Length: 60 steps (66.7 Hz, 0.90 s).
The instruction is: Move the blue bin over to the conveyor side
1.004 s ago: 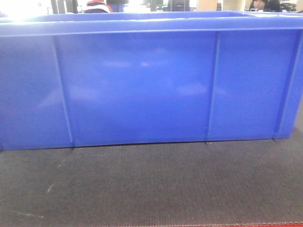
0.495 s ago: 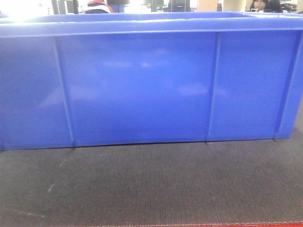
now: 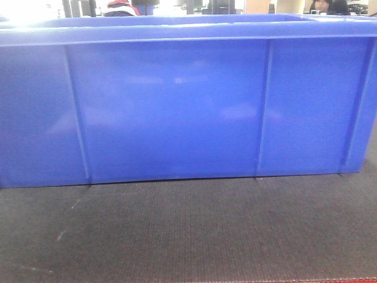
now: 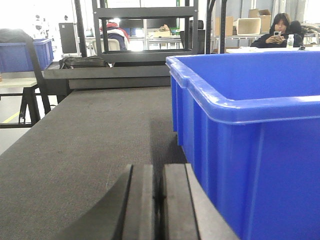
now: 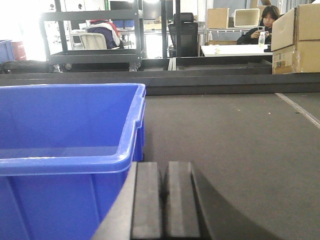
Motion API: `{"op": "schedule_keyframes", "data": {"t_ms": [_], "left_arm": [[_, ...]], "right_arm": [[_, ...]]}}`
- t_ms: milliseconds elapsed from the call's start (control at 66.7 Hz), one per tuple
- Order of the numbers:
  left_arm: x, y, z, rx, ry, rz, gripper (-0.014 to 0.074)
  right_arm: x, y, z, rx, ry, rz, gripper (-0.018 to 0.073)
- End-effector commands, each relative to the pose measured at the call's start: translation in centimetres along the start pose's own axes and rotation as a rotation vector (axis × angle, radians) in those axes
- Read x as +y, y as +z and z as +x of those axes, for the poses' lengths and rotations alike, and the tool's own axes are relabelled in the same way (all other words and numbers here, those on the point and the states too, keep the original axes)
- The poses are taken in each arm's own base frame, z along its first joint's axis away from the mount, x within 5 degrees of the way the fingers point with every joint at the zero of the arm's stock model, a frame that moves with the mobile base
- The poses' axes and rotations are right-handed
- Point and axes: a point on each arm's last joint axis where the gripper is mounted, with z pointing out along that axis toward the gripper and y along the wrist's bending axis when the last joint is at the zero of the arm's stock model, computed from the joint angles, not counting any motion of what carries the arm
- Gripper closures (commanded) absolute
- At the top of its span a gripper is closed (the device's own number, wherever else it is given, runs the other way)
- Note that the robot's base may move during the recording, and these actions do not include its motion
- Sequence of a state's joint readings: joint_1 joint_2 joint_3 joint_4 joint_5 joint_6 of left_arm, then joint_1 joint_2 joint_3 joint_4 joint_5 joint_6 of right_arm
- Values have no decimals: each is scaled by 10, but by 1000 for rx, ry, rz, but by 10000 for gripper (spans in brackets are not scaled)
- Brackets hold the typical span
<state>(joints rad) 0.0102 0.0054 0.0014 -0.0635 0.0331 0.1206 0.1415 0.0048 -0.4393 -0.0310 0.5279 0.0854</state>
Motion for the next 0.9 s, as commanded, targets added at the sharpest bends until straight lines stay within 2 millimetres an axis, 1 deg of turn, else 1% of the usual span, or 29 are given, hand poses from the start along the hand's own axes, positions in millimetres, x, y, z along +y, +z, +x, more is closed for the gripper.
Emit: {"op": "schedule_keyframes", "data": {"t_ms": [0, 90, 885], "left_arm": [[0, -1, -3, -28, -3, 2, 594], [0, -1, -3, -28, -35, 3, 594], [0, -1, -3, -33, -35, 2, 594]], "right_arm": [[0, -1, -3, -34, -18, 10, 648], [0, -1, -3, -34, -18, 10, 648], [0, -1, -3, -34, -18, 10, 648]]}}
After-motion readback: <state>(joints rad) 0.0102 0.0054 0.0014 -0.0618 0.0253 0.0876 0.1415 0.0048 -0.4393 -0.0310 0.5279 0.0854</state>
